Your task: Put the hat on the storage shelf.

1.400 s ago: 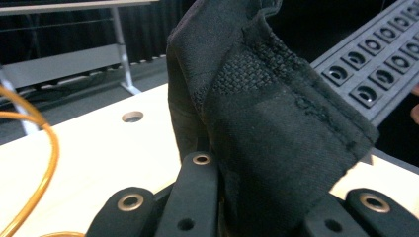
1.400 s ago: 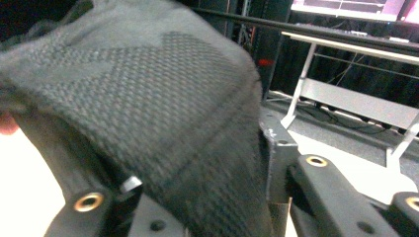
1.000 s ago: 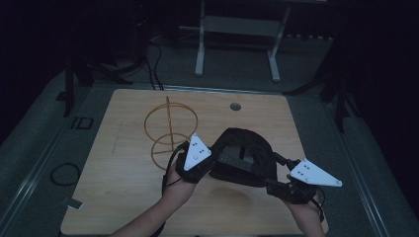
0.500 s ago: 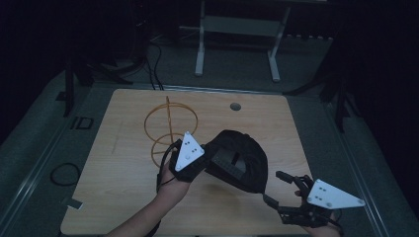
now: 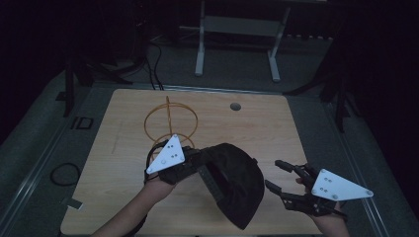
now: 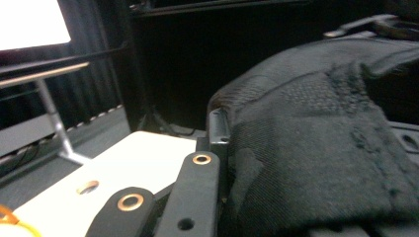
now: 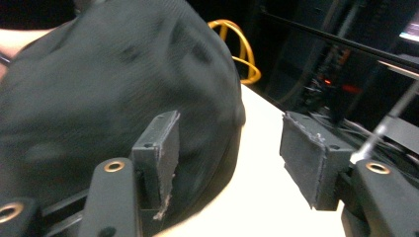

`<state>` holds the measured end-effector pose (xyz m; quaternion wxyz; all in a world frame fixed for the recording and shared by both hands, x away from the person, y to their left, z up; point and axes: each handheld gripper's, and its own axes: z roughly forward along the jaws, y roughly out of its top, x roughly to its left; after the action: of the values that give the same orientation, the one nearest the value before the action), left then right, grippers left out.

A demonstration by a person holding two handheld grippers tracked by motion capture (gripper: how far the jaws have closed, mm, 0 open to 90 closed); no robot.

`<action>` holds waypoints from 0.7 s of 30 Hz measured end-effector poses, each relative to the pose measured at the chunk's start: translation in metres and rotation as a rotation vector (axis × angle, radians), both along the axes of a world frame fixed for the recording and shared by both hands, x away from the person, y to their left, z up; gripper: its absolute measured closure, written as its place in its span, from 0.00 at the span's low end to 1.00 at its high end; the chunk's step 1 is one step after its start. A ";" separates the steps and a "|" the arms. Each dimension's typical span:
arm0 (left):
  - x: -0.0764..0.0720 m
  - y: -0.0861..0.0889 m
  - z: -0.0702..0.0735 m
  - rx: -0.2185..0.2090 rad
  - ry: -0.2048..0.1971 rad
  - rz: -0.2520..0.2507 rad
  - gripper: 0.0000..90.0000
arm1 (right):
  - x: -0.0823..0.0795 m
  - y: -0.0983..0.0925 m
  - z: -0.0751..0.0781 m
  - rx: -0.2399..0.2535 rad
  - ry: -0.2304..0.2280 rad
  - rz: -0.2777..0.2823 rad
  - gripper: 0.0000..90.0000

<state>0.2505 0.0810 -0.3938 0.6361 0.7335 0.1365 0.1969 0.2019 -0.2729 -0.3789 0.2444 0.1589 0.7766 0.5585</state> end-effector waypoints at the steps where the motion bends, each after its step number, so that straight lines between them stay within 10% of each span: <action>1: 0.000 0.000 0.000 0.000 0.000 0.000 0.99 | 0.000 0.000 0.000 0.000 0.000 0.000 0.44; 6: -0.005 -0.004 -0.001 0.010 0.002 -0.039 0.99 | 0.003 0.025 -0.001 -0.026 0.020 0.113 0.42; 21: -0.007 -0.010 0.001 -0.011 0.014 -0.063 0.99 | 0.007 0.043 -0.004 -0.078 0.014 0.160 0.55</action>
<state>0.2436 0.0708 -0.3928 0.6449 0.7353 0.1191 0.1710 0.2092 -0.2300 -0.3831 0.1997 0.0908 0.8096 0.5445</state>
